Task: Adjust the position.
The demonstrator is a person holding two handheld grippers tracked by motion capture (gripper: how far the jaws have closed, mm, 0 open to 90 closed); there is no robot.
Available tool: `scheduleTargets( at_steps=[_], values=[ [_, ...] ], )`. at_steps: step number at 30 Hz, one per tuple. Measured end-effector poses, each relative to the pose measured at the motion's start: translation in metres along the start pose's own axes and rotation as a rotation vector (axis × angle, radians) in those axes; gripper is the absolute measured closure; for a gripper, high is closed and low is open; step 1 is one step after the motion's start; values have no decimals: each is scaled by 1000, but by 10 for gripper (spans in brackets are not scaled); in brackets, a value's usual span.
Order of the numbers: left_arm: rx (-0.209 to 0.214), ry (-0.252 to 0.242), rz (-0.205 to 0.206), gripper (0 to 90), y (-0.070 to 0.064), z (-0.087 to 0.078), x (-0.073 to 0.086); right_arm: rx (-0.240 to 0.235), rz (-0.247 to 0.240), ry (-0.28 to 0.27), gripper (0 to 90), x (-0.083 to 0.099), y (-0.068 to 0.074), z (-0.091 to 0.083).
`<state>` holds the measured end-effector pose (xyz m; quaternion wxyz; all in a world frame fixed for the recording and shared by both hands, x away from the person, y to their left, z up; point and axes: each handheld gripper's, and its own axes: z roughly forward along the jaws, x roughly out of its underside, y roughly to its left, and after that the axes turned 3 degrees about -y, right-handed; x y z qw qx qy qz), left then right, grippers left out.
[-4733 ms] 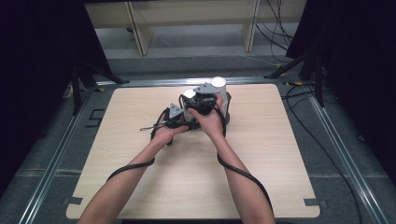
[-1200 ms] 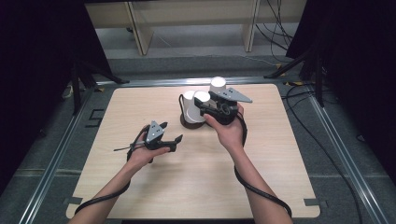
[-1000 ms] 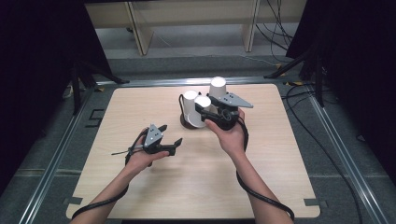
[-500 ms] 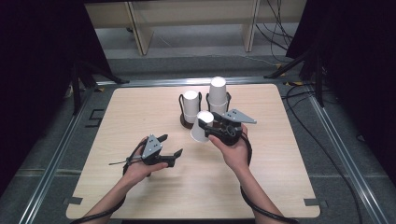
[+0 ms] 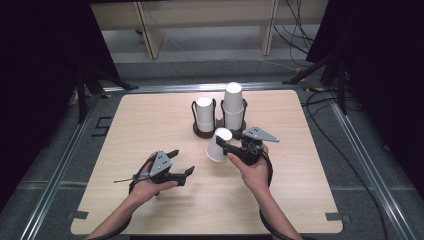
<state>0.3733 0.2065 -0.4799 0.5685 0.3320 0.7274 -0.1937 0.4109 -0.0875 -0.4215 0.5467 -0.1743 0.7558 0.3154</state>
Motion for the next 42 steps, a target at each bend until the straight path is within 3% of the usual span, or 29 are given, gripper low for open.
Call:
scheduleTargets(
  at_steps=[11,25,27,32,34,36,37,38,39,40,42],
  values=[
    [13,-26,-25,159,-5,4,-1,-27,115,-4,371,4,-12,3],
    [44,-36,-28,159,-9,5,-5,-76,326,25,371,15,-27,5],
    [44,-30,-24,159,-9,4,-7,-60,363,56,371,17,-28,5],
    [54,-33,-35,158,-10,6,-9,-73,400,63,371,21,-34,7],
    [69,-46,-45,158,-12,8,-10,-81,432,60,371,23,-37,8],
    [71,-29,-42,158,-13,8,-11,-83,467,58,371,24,-37,7],
    [79,-38,-46,157,-14,10,-11,-96,454,49,371,25,-38,8],
    [77,-28,-44,157,-14,10,-11,-92,468,52,371,25,-38,8],
    [83,-45,-50,157,-14,12,-10,-91,511,61,372,25,-37,7],
    [88,-40,-46,156,-14,12,-11,-84,495,57,371,25,-39,8],
    [84,-31,-48,155,-14,12,-12,-101,508,44,371,27,-40,9]
  ],
)
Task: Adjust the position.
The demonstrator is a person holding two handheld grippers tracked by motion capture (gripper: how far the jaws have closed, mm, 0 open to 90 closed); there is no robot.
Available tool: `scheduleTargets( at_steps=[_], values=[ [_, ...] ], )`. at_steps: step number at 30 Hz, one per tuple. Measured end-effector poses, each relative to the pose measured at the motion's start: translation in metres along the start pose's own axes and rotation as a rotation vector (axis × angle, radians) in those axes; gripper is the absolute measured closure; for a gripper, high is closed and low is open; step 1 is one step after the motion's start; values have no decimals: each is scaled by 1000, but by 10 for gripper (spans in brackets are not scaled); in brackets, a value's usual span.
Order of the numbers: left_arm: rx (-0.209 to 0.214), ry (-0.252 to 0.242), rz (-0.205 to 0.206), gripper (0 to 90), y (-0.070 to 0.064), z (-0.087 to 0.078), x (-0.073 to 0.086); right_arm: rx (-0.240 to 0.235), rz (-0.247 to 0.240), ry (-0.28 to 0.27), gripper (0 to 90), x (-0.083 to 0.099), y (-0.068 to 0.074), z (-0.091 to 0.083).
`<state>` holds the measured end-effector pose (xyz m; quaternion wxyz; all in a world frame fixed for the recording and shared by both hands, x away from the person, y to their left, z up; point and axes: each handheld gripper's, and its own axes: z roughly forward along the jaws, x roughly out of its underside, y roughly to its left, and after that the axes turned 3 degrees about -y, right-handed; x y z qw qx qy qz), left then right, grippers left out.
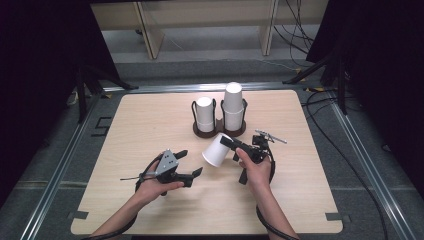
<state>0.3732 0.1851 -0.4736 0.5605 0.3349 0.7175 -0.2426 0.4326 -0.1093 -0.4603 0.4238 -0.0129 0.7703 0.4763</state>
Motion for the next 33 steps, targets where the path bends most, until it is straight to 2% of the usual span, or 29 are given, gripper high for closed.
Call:
scheduleTargets(
  at_steps=[2,3,5,6,7,8,9,10,13,14,17,20,21,22,23,25,31,32,33],
  values=[
    [1,1,3,153,0,1,-1,-12,25,3,371,1,1,-1],
    [2,-1,4,153,0,1,-1,-20,2,-5,371,1,-2,1],
    [7,-3,3,152,0,3,-2,-27,49,18,372,1,0,0],
    [11,-9,0,150,0,4,-1,-31,53,17,372,2,-1,1],
    [8,8,4,150,0,4,-2,-14,92,25,371,2,2,1],
    [7,12,7,150,0,4,-2,-24,55,24,371,3,-3,2],
    [15,-5,0,149,0,6,-1,-31,62,21,371,3,-3,2],
    [16,8,0,149,-1,6,-1,-28,78,28,371,3,-2,1],
    [20,10,4,148,-2,7,-3,-21,81,26,371,4,-2,2],
    [21,8,5,148,-2,7,-4,-31,102,26,371,5,-2,2],
    [27,6,9,147,-4,9,-6,-24,91,29,372,4,-3,2],
    [30,8,6,146,-4,12,-6,-41,98,21,371,5,-4,3],
    [35,1,-5,146,-5,15,-6,-21,106,32,371,5,-4,2],
    [38,15,-2,145,-4,16,-7,-34,145,36,372,6,-2,2],
    [39,7,-4,144,-5,18,-7,-41,110,32,371,6,-5,2],
    [41,16,3,143,-5,19,-7,-29,106,27,372,7,-5,2],
    [46,12,5,142,-6,24,-9,-45,119,29,372,7,-6,2],
    [45,24,7,142,-6,25,-9,-43,143,37,372,7,-5,2],
    [47,16,4,141,-6,26,-9,-46,145,35,372,7,-5,2]
  ],
)
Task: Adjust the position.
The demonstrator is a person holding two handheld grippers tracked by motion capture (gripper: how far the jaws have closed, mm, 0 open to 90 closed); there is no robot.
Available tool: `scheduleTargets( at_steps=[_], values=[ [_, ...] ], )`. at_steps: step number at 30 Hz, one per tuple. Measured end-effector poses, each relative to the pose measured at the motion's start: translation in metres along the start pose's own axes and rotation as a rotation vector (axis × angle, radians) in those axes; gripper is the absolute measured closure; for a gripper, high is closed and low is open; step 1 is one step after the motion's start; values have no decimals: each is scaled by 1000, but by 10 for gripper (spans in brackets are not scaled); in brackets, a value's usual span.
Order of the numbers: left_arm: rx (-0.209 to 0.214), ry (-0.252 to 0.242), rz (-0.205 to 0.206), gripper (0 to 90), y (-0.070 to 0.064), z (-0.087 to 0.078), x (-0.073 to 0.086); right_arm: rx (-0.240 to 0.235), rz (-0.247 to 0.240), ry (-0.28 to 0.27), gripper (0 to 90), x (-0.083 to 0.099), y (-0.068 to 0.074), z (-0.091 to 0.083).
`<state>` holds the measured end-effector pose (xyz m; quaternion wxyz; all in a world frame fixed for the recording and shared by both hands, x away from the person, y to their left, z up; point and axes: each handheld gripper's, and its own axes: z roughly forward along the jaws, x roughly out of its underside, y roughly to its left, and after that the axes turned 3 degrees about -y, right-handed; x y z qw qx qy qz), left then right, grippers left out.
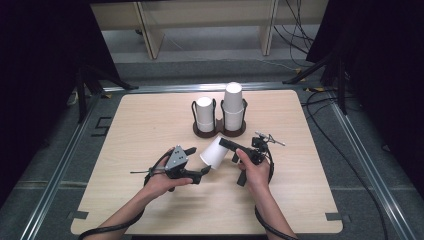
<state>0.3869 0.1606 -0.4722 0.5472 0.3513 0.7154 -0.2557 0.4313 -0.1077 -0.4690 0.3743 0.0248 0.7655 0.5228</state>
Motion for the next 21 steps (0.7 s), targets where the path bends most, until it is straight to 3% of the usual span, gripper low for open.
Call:
scheduleTargets(
  at_steps=[1,3,8,11,14,15,17,20,21],
  values=[
    [-2,11,5,142,0,0,0,-5,10,1,372,0,0,0],
    [0,10,4,141,0,2,0,11,-21,4,372,0,-1,1],
    [10,18,4,141,-1,7,1,17,-13,4,372,1,0,1],
    [9,32,7,139,0,9,1,-10,8,4,372,1,1,2],
    [15,29,3,134,-1,13,1,-12,-16,-4,373,1,0,3],
    [15,31,5,134,-1,13,1,-5,24,9,373,1,3,2],
    [15,34,5,133,-2,15,1,-8,28,13,373,1,3,2],
    [16,37,5,132,-2,18,1,7,-13,7,373,1,1,2],
    [19,46,10,132,-2,18,1,-2,24,14,373,1,3,2]
  ],
)
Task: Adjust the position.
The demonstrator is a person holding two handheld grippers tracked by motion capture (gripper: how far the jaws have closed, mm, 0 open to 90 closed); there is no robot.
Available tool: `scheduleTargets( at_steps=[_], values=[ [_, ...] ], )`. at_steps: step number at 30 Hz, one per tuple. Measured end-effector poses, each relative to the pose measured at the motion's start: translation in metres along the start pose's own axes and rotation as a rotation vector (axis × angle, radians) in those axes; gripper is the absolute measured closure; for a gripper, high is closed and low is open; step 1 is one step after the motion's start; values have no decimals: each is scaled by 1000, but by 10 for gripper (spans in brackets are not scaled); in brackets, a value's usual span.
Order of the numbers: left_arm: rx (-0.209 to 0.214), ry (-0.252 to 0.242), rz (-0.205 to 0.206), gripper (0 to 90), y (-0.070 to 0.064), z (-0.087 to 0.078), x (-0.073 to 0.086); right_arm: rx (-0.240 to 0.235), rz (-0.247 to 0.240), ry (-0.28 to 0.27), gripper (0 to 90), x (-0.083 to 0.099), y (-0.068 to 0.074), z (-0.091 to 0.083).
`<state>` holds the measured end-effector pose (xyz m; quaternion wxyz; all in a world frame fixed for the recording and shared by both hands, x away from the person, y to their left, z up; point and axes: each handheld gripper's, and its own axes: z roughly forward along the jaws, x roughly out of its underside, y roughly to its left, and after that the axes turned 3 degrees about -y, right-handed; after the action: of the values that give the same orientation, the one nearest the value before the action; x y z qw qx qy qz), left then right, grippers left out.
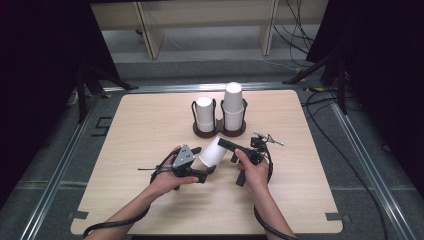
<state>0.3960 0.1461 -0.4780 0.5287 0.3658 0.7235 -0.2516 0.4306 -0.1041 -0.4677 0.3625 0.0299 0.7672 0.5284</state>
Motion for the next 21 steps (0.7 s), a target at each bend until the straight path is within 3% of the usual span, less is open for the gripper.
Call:
scheduleTargets(
  at_steps=[1,2,6,9,10,14,19,20,21],
  values=[
    [0,0,0,132,0,0,0,-4,1,3,373,0,0,0],
    [-2,-6,-5,132,0,2,0,6,-36,-2,373,0,-2,0],
    [-3,0,-5,120,-1,5,0,-5,-15,-5,373,0,0,2],
    [-2,-2,-3,83,-1,6,1,-12,-33,-5,373,0,-1,1],
    [-2,11,1,82,-1,6,1,-9,-10,0,373,0,0,1],
    [0,11,-2,76,-1,8,2,-2,-42,-1,373,1,-1,1],
    [-3,21,2,77,0,9,4,-18,-8,4,373,0,1,1],
    [-6,19,-1,77,0,9,4,7,-39,-7,373,0,0,2],
    [-6,21,-3,77,0,10,4,13,-36,-3,373,0,1,1]
  ],
)
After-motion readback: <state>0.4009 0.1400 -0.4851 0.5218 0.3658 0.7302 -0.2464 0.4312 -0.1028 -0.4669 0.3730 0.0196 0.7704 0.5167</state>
